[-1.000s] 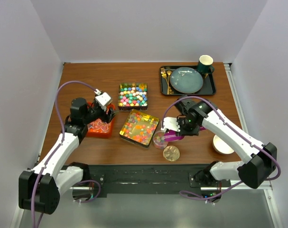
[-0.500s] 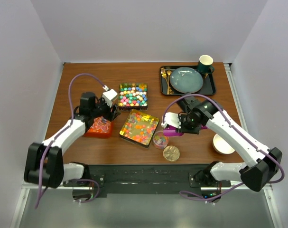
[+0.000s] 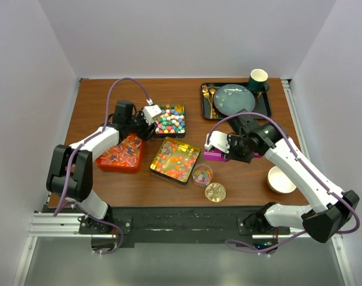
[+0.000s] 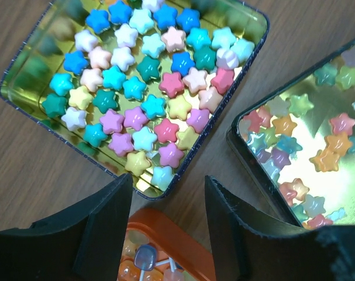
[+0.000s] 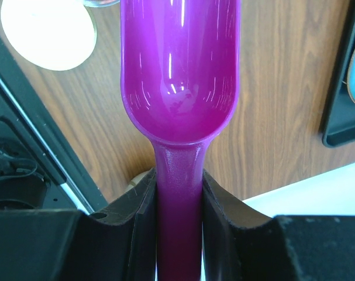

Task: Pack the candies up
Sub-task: Place the fake candies in the packing bottle, then move the storage box to the center of the board.

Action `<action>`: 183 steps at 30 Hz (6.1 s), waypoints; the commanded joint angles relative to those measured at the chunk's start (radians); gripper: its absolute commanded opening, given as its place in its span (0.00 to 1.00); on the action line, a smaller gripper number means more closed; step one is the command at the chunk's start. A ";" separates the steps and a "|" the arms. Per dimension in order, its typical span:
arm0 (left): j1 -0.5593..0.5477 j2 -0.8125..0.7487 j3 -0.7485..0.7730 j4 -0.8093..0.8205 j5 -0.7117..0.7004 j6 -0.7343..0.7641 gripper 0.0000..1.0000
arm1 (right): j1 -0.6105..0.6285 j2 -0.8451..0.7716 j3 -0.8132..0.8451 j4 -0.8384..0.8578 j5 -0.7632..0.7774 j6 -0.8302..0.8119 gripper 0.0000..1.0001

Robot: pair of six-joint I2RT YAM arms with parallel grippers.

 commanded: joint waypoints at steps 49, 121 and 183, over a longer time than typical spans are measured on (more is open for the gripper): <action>-0.009 -0.162 0.000 -0.295 -0.236 -0.215 0.60 | -0.058 0.303 0.294 0.153 -0.024 0.063 0.00; -0.099 0.122 0.452 -0.304 -0.066 -0.213 0.56 | -0.053 0.368 0.339 0.164 0.008 0.076 0.00; -0.165 0.266 0.275 -0.424 0.213 0.550 0.28 | -0.066 0.366 0.310 0.182 0.069 0.062 0.00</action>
